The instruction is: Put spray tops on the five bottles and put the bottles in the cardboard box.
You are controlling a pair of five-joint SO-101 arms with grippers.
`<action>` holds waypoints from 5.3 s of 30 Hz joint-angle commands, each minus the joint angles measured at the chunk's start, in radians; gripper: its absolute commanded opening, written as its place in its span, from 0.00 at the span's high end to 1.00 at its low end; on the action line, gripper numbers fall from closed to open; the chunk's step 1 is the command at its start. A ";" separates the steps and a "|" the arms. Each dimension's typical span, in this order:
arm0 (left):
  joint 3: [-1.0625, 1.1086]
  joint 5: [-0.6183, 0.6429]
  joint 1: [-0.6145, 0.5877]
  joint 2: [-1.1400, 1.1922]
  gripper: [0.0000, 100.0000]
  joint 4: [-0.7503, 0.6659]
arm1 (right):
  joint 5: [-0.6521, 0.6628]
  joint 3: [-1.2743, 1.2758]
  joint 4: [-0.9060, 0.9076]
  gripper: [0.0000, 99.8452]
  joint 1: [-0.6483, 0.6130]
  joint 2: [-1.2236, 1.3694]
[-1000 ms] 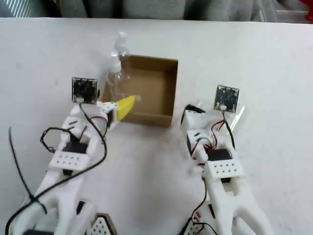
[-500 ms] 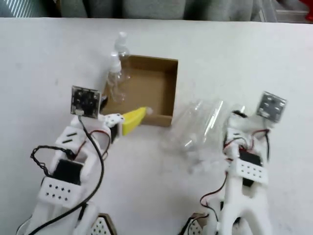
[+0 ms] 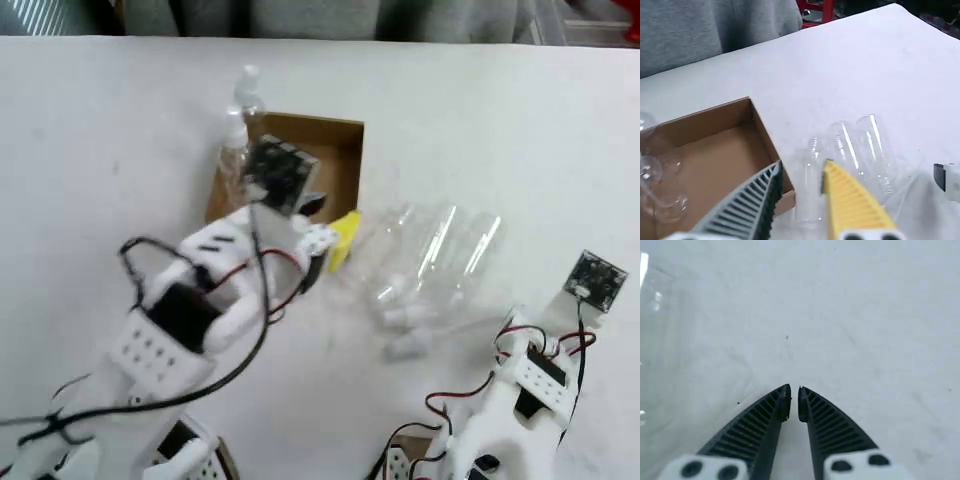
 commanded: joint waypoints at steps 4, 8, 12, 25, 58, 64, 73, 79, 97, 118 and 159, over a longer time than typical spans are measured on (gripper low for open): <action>-0.267 0.003 0.073 0.377 0.85 -0.083 | 0.069 0.014 0.001 0.98 0.082 -0.016; -0.397 0.006 0.065 0.611 0.78 -0.081 | 0.071 0.060 -0.067 0.98 0.088 -0.016; -0.497 0.005 0.053 0.782 0.77 -0.080 | 0.152 0.129 -0.147 0.98 0.082 -0.016; -0.816 -0.043 0.015 1.043 0.77 0.126 | 0.462 0.238 -0.236 0.98 -0.022 -0.018; -1.125 -0.064 0.047 1.351 0.77 0.445 | 0.465 0.236 -0.236 0.98 0.010 -0.022; -1.125 -0.083 0.047 1.354 0.77 0.397 | 0.465 0.235 -0.237 0.98 0.010 -0.024; -1.115 -0.157 0.044 1.383 0.74 0.358 | 0.465 0.233 -0.237 0.98 0.010 -0.024; -1.125 -0.161 0.067 1.461 0.64 0.344 | 0.465 0.233 -0.237 0.98 0.010 -0.024; -1.125 -0.161 0.074 1.452 0.98 0.304 | 0.465 0.232 -0.237 0.98 0.025 -0.024; -1.114 -0.169 0.082 1.007 0.98 0.875 | 0.465 0.232 -0.237 0.98 0.021 -0.024; 0.293 -0.528 -1.110 0.248 0.98 0.103 | 0.465 0.236 -0.237 0.98 0.021 -0.024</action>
